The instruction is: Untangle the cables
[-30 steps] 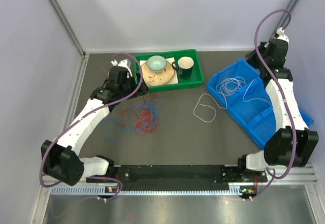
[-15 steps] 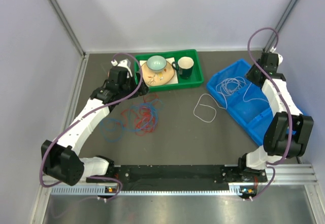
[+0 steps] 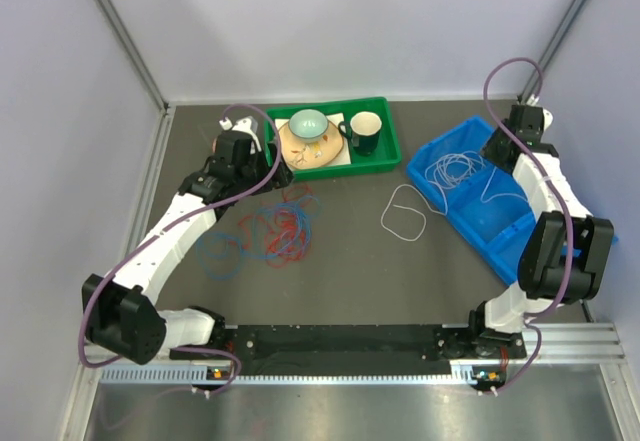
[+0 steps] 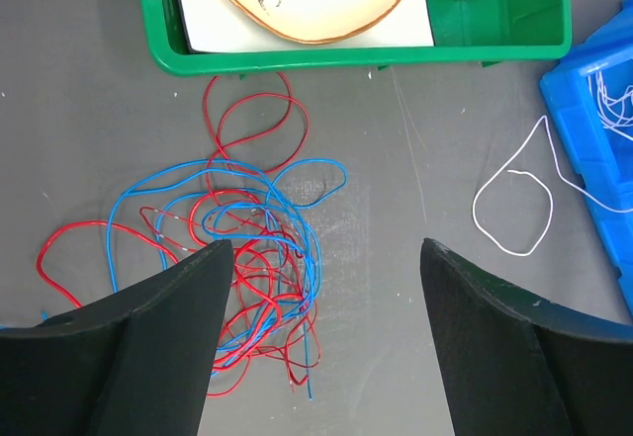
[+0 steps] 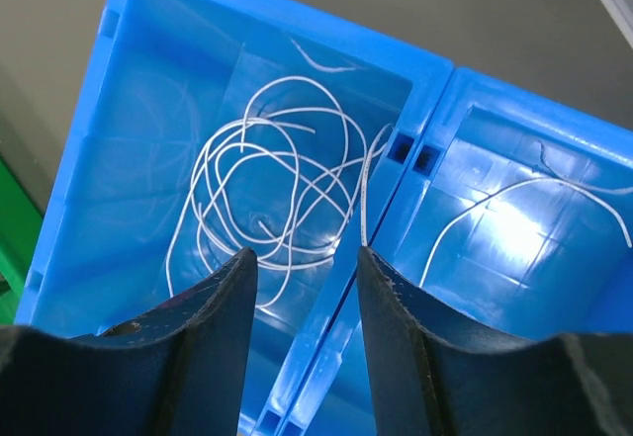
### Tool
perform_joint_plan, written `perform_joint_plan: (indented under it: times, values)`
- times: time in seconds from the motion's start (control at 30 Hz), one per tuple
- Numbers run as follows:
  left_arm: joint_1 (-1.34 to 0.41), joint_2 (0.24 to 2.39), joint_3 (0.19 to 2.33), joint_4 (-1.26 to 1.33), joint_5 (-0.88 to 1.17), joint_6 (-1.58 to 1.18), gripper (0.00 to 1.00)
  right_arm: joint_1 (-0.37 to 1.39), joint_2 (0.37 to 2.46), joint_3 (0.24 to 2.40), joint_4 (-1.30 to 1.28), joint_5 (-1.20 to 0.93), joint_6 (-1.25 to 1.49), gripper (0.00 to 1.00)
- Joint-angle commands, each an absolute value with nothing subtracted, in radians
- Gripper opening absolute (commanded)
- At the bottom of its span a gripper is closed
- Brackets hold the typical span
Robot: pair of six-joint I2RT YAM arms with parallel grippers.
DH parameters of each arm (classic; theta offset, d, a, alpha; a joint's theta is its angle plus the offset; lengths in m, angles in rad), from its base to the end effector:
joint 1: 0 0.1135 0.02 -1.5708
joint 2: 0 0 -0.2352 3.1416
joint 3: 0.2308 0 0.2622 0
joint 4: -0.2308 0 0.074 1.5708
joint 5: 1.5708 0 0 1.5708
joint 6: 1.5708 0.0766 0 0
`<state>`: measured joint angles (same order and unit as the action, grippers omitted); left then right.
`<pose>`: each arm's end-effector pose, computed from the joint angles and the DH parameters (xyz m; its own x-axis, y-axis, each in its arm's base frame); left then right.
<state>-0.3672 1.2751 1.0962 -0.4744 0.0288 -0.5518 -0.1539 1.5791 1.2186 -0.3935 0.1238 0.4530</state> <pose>0.3099 -0.1216 0.2606 -0.6824 -0.2989 -0.6671 0.0264 0.9019 -0.4312 0.3852 -0.0693 0.2121 -0.5027 0.5175 -0.6924 0.5128 0.8234 0.2430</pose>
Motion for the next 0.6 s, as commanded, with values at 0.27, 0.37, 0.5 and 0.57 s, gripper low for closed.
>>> perform_joint_plan:
  times: [0.27, 0.37, 0.5, 0.57]
  values:
    - [-0.362, 1.287, 1.121, -0.453, 0.035, -0.563, 0.81, -0.173, 1.517, 1.198, -0.348, 0.181, 0.426, 0.45]
    - [-0.362, 1.284, 1.12, -0.457, 0.031, -0.561, 0.81, -0.176, 1.537, 1.192, -0.342, 0.166, 0.434, 0.44]
    - [-0.364, 1.281, 1.12, -0.46, 0.026, -0.561, 0.81, -0.178, 1.563, 1.198, -0.339, 0.153, 0.434, 0.41]
    - [-0.362, 1.278, 1.117, -0.46, 0.026, -0.561, 0.81, -0.178, 1.569, 1.2, -0.336, 0.146, 0.436, 0.38]
